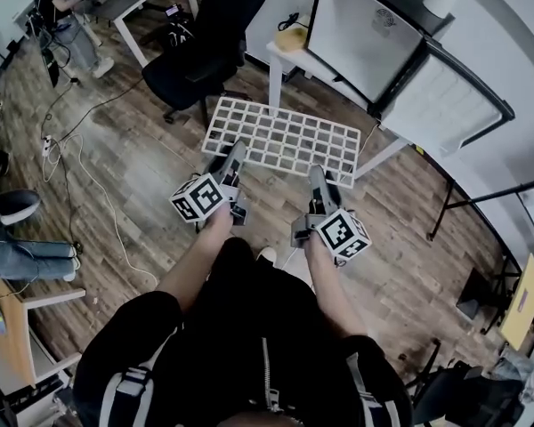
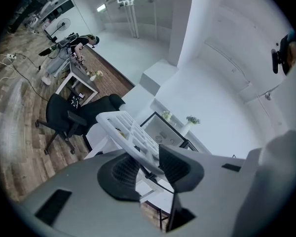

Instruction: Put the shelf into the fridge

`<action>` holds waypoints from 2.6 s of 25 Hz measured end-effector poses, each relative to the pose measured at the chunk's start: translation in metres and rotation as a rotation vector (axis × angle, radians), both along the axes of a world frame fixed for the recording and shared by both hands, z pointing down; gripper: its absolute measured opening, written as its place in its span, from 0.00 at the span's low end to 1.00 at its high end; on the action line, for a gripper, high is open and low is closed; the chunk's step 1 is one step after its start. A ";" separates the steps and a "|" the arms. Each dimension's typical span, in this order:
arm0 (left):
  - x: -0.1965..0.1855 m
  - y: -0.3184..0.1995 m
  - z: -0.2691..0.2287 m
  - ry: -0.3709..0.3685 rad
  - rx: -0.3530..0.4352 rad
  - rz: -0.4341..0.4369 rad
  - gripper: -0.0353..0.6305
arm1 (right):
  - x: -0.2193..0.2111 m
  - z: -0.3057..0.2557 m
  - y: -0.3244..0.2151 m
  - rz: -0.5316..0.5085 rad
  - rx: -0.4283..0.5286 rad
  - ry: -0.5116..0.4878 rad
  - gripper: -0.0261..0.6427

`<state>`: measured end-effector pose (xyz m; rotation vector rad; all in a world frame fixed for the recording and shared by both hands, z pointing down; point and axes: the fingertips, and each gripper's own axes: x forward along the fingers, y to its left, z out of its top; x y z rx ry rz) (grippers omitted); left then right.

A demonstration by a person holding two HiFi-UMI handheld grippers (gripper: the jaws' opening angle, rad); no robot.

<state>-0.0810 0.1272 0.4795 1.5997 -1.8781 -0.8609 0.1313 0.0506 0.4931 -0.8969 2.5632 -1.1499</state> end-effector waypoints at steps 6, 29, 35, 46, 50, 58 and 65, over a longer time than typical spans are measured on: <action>-0.010 -0.039 0.005 -0.005 -0.008 0.036 0.25 | -0.007 0.010 -0.030 0.030 -0.018 -0.011 0.27; -0.097 -0.316 0.002 0.008 -0.005 0.420 0.25 | -0.085 0.009 -0.217 0.402 -0.054 -0.009 0.27; -0.111 -0.371 -0.006 0.025 0.014 0.526 0.25 | -0.102 -0.005 -0.251 0.511 -0.028 -0.002 0.26; -0.108 -0.420 -0.003 0.048 -0.003 0.603 0.25 | -0.104 -0.010 -0.287 0.581 -0.007 0.019 0.26; -0.108 -0.440 0.000 0.031 -0.003 0.601 0.25 | -0.101 -0.003 -0.303 0.578 -0.013 0.020 0.26; -0.095 -0.473 -0.004 0.020 0.001 0.617 0.25 | -0.089 -0.010 -0.334 0.599 0.007 0.019 0.26; -0.088 -0.487 0.001 0.024 -0.012 0.641 0.25 | -0.084 -0.004 -0.345 0.601 0.001 0.017 0.26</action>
